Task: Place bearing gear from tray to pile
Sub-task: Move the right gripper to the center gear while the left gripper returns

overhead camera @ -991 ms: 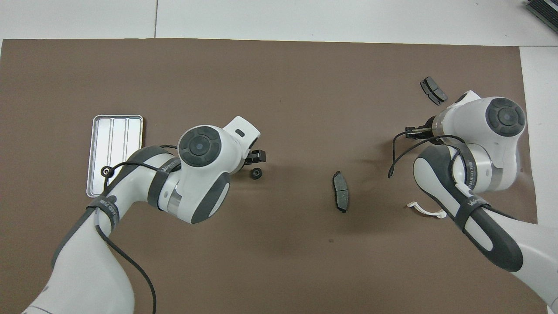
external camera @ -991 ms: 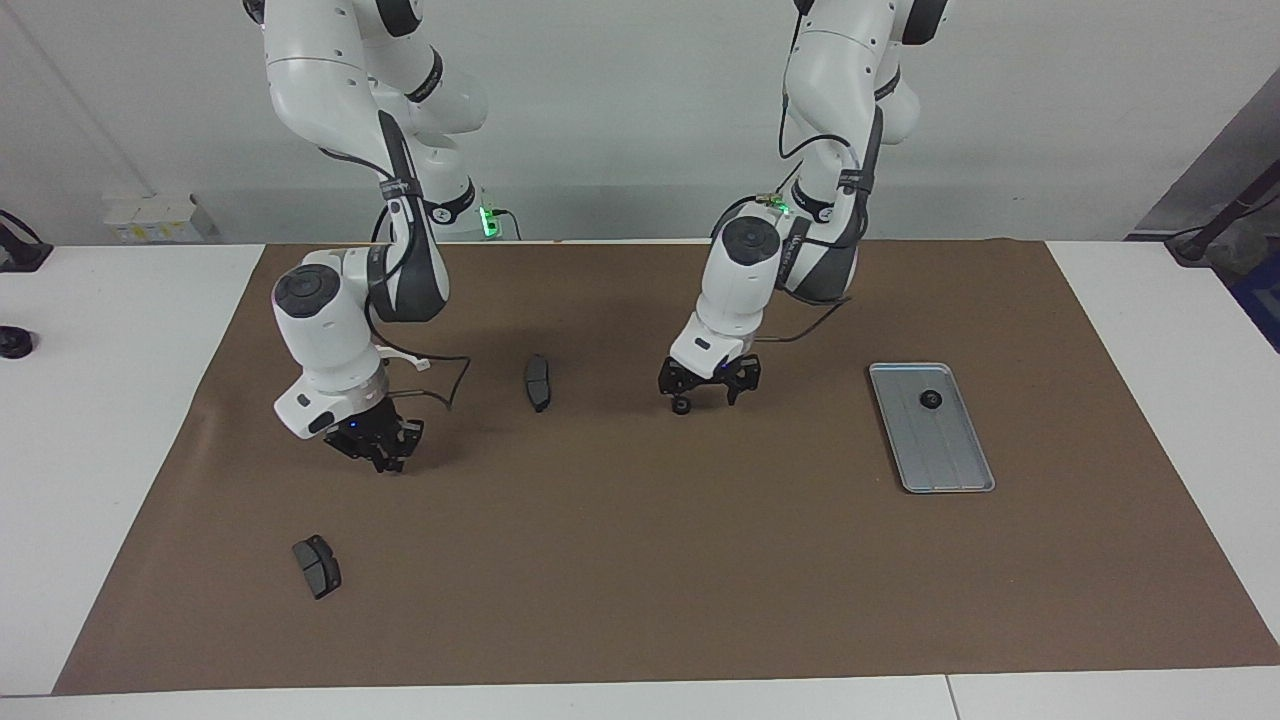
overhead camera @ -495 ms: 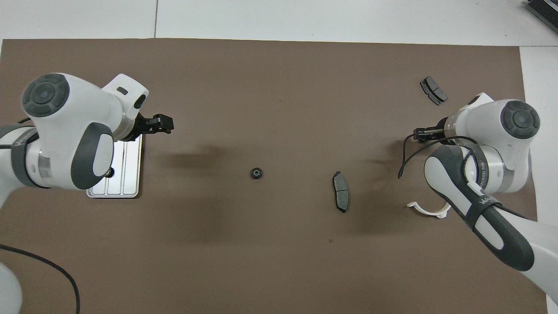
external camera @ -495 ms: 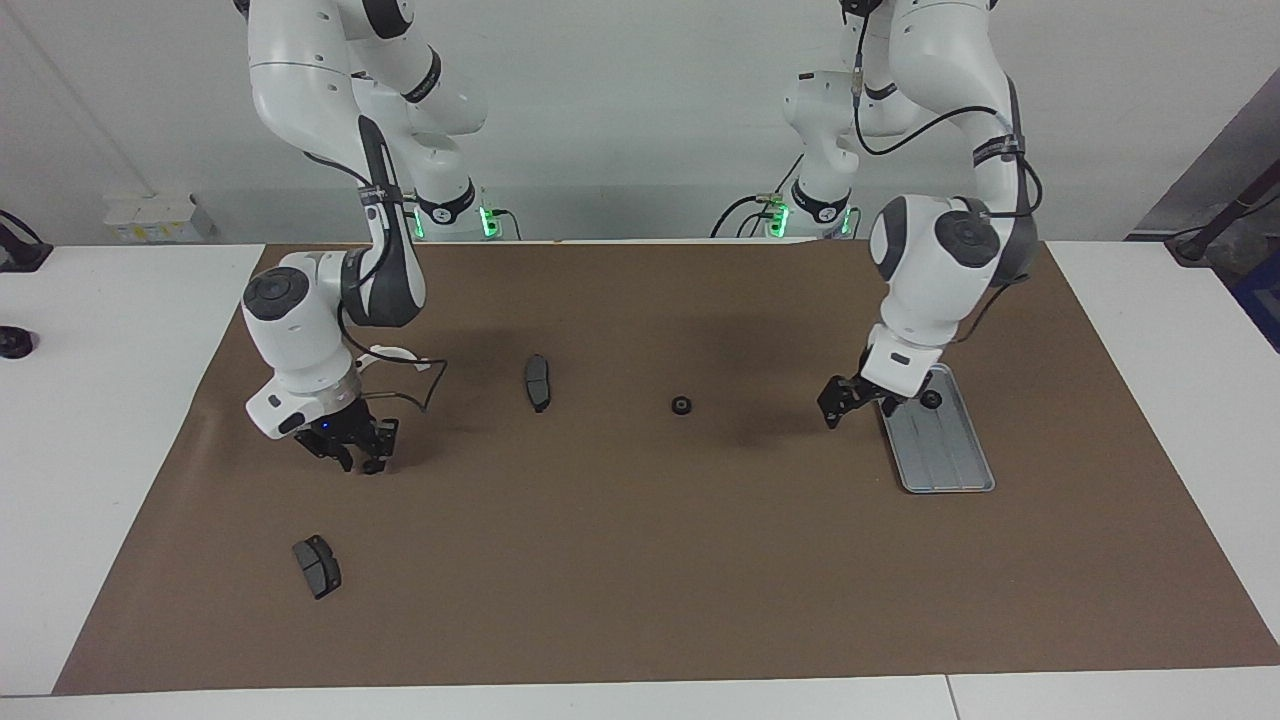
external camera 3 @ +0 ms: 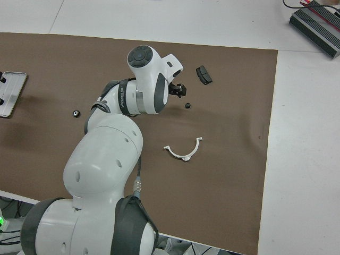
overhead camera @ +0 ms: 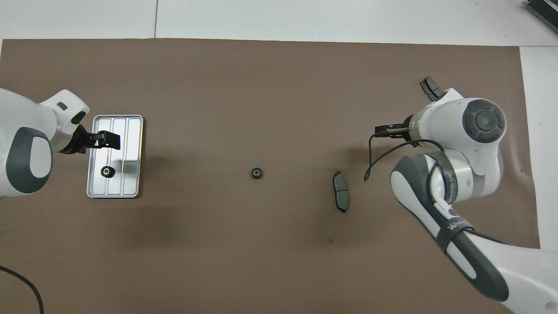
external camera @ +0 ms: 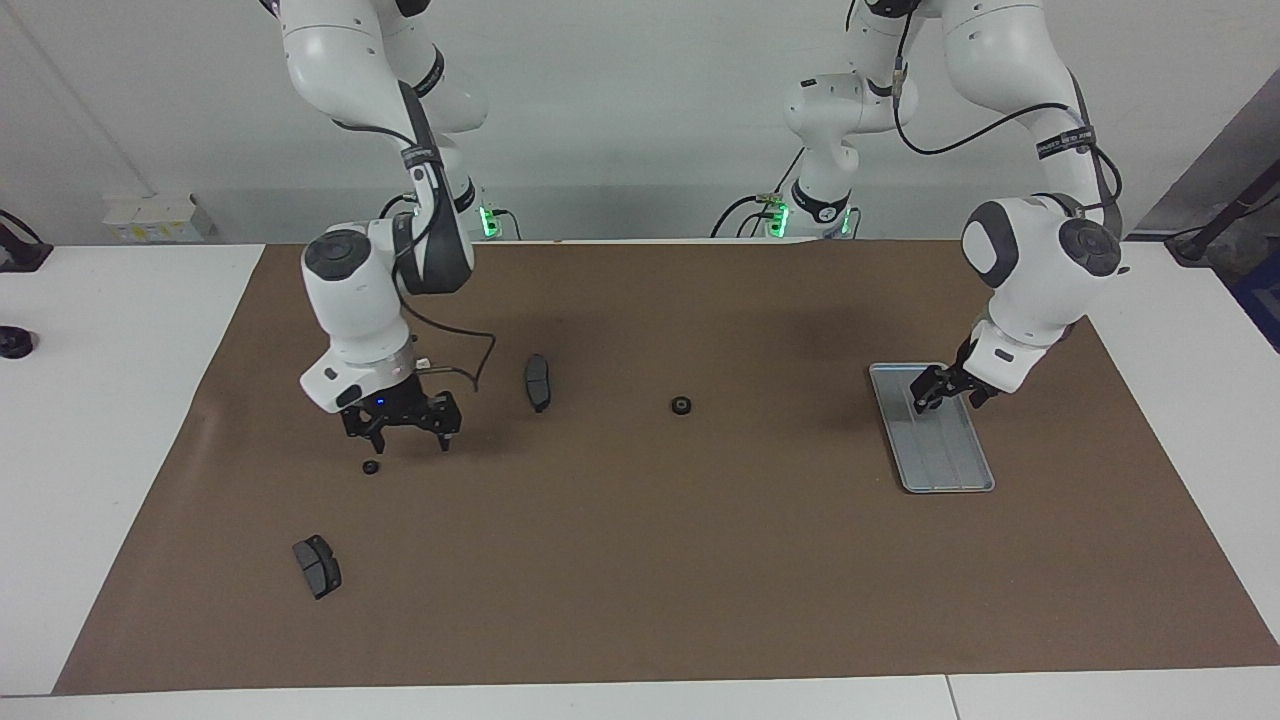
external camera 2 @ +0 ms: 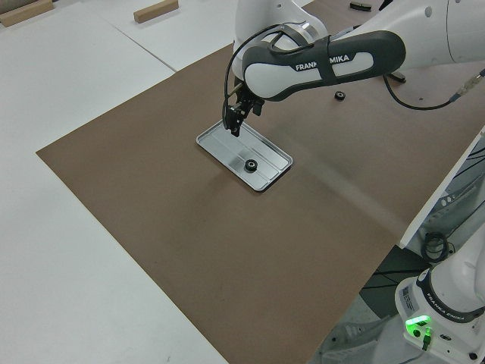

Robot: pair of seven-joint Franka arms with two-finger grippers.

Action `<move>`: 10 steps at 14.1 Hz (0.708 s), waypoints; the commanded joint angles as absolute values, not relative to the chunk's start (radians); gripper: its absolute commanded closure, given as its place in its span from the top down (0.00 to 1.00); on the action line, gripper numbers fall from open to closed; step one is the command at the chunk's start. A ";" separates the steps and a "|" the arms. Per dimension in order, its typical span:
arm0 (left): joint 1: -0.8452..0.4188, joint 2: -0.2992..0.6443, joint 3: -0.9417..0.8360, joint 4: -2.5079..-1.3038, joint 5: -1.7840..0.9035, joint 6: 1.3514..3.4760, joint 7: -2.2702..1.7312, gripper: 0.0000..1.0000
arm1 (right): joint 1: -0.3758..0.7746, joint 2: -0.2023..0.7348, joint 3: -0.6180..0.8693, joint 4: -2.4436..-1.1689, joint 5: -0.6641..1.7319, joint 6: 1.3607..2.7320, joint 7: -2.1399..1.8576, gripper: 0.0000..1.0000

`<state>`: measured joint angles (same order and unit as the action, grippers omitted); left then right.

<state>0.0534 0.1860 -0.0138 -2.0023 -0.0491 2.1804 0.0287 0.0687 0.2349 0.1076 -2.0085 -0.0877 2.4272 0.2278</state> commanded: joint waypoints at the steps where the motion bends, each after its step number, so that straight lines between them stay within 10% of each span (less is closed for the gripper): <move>1: 0.083 0.140 -0.026 -2.101 -0.046 2.244 0.055 0.97 | 0.162 0.230 0.107 -1.985 -0.072 2.396 0.371 1.00; 10: 0.097 0.140 -0.023 -2.198 -0.046 2.330 0.080 0.71 | 0.481 0.389 0.104 -1.748 -0.094 2.283 0.736 1.00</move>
<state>0.0724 0.1795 -0.0175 -2.1568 -0.0491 2.3222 0.0520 0.4485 0.2958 0.1088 -1.8874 -0.0877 2.3546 0.6827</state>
